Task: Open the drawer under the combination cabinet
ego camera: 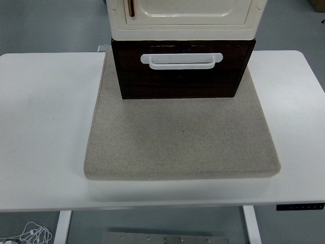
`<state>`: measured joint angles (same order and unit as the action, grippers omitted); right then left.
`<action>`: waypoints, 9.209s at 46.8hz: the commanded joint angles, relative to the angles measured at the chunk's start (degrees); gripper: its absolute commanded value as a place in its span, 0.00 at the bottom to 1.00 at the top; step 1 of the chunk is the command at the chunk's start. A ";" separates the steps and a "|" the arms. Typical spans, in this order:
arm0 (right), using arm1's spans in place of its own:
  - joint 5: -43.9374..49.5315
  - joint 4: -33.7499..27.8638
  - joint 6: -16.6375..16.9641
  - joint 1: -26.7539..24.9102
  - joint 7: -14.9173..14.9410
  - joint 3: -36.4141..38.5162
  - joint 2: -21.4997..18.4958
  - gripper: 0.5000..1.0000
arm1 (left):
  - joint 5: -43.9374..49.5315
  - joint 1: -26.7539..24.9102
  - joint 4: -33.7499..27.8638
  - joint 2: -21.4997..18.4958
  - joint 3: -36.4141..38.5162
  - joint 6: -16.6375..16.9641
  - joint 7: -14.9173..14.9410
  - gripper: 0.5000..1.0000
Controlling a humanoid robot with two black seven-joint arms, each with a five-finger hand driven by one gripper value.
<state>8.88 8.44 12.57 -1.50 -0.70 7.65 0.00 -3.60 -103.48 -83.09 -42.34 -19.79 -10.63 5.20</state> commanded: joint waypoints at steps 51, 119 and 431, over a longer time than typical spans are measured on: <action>0.00 0.00 0.00 0.01 0.00 0.00 0.00 0.85 | -0.71 -6.21 -1.46 4.81 32.80 -7.04 9.30 1.00; 0.00 0.00 0.00 0.01 0.00 0.00 0.00 0.85 | -13.63 -3.75 6.10 19.31 34.03 4.04 21.43 1.00; 0.00 0.00 0.00 0.01 0.00 0.00 0.00 0.85 | -13.81 0.82 9.18 19.49 26.03 -17.85 21.69 1.00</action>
<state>8.88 8.44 12.57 -1.49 -0.70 7.65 0.00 -17.40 -102.65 -73.93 -22.82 6.35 -27.65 26.89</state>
